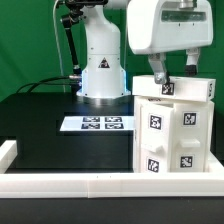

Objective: Assemble cabinet

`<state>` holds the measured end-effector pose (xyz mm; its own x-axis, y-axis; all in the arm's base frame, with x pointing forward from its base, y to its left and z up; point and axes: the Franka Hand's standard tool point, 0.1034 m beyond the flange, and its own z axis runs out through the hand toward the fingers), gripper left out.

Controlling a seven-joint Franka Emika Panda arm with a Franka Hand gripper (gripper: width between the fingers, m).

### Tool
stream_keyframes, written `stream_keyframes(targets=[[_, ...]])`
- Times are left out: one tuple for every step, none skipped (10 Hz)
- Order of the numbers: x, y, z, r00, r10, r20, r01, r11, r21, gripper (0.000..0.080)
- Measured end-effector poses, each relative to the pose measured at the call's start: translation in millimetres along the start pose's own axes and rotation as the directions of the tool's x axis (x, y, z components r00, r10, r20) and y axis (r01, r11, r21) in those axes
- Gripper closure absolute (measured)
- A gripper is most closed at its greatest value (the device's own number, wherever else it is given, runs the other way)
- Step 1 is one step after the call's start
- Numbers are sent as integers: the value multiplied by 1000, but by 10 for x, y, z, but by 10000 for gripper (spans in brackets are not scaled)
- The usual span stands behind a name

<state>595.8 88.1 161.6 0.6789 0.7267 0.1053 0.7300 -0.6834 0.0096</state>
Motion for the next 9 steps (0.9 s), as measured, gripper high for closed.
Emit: stream_keyframes(targets=[[-21, -7, 38, 1000, 1, 3, -1, 1000, 1, 2], [-39, -6, 72, 1000, 3, 6, -3, 1000, 2, 2], [-46, 7, 76, 1000, 5, 4, -5, 1000, -2, 2], [-48, 11, 78, 1000, 7, 2, -7, 1000, -3, 30], [-49, 13, 78, 1000, 7, 2, -7, 1000, -4, 30], [-50, 15, 77, 1000, 7, 2, -7, 1000, -4, 167], [-52, 17, 78, 1000, 9, 2, -9, 1000, -4, 239], [-52, 17, 79, 999, 34, 2, -34, 999, -4, 239], [-53, 18, 79, 999, 55, 2, -55, 999, -3, 239]])
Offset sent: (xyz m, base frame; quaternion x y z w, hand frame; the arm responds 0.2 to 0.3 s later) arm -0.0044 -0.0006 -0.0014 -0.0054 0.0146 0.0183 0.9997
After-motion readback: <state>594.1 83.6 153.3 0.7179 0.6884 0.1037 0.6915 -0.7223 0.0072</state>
